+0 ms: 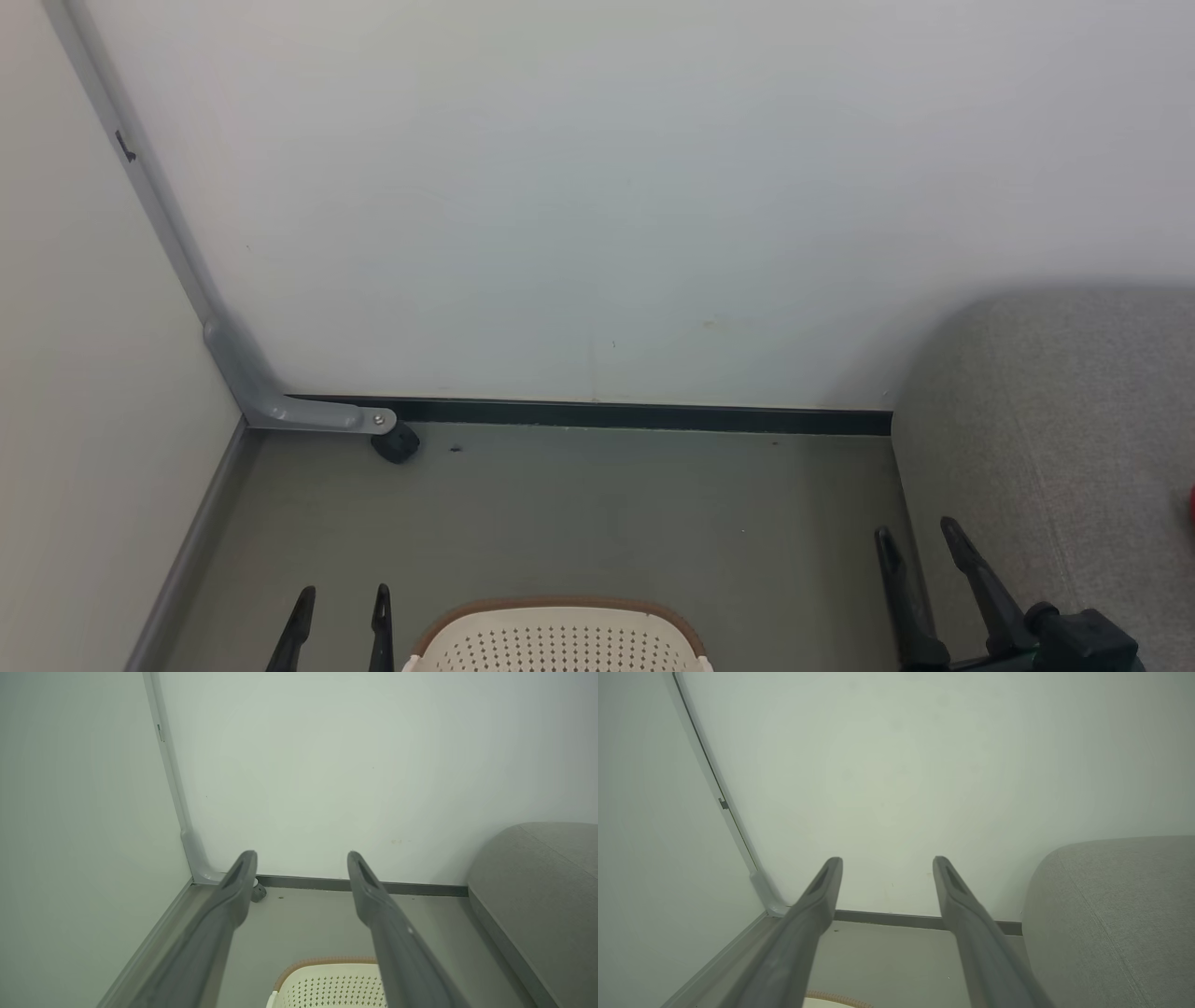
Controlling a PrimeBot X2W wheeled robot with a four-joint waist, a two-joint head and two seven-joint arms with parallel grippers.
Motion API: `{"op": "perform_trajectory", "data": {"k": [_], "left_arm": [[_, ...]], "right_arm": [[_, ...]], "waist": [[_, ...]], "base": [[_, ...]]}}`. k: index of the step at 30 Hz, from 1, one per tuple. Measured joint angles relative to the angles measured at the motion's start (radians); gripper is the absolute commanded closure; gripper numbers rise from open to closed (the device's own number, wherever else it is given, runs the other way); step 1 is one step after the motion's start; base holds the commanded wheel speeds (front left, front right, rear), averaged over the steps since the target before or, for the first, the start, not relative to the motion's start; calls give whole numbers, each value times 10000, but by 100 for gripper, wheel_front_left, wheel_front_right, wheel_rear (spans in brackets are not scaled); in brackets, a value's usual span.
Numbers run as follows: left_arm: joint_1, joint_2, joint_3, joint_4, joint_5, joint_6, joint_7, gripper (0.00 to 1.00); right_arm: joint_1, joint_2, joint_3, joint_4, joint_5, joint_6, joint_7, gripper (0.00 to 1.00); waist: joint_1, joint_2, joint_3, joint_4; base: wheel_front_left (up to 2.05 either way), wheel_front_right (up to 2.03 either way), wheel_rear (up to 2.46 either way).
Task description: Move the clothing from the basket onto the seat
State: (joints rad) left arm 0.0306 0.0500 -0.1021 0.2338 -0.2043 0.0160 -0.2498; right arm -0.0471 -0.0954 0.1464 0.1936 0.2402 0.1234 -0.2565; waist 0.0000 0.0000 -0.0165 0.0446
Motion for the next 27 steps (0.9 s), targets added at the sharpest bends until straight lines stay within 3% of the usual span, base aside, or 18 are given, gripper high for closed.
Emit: {"op": "perform_trajectory", "data": {"k": [17,18,27], "left_arm": [[174,-8,75,-13,-487,-328,0,0],[177,-10,54,6,-485,-397,2,100],[441,-38,46,554,-665,-430,109,100]], "right_arm": [[-12,33,-33,40,-19,0,0,0],[-9,36,-29,67,-17,0,2,100],[433,159,-33,654,245,0,102,100]], "waist": [[0,0,14,-29],[0,0,12,-32],[0,0,20,-50]], "base": [[0,0,0],[0,0,0],[0,0,0]]}}
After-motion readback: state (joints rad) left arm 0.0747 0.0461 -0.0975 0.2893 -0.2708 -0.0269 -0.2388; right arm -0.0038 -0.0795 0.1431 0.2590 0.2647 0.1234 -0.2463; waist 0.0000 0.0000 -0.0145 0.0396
